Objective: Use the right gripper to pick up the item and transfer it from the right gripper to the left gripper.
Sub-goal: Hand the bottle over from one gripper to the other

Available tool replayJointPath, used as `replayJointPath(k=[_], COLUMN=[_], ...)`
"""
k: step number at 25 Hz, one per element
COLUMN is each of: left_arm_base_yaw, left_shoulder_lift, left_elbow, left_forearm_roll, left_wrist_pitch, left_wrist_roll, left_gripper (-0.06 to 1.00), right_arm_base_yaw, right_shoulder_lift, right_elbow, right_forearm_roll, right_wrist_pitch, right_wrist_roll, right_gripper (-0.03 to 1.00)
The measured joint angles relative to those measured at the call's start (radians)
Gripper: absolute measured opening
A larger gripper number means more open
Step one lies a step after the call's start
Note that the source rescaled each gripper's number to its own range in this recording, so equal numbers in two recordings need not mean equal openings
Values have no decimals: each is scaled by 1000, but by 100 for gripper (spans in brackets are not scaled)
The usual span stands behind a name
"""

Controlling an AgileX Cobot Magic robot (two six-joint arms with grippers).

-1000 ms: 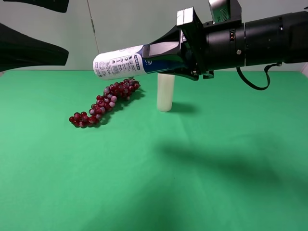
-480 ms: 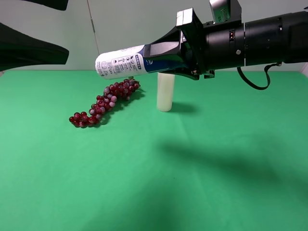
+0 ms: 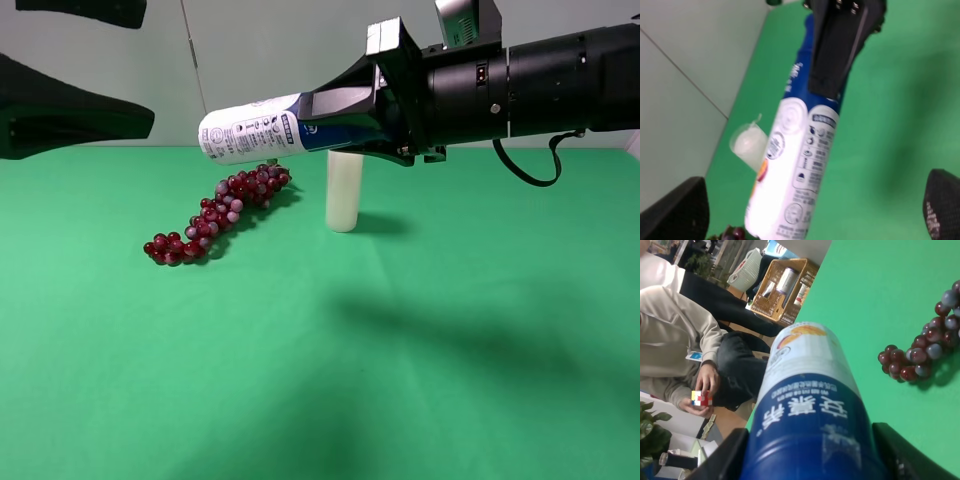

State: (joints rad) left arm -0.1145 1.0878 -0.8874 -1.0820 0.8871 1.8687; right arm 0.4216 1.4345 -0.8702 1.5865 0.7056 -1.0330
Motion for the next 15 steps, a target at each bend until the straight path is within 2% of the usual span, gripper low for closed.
replayJointPath(k=[5,12,15], left_arm_base_yaw=[-47,-246,-283], left_shoulder_lift=[62,147,184], left_elbow=[0,0,0], left_forearm_roll=[-3,-22,-19], left_wrist_pitch=[-27,-262,-314], left_wrist_roll=[15,41,56], left_gripper=[81,81,81], right_arm_base_yaw=[0,0,0], right_shoulder_lift=[0,0,0], right_elbow=[0,0,0], right_forearm_roll=[-4,-19,-25], right_wrist_pitch=[0,0,0], right_wrist_roll=[-6,-8,-8], right_gripper=[1,1,1])
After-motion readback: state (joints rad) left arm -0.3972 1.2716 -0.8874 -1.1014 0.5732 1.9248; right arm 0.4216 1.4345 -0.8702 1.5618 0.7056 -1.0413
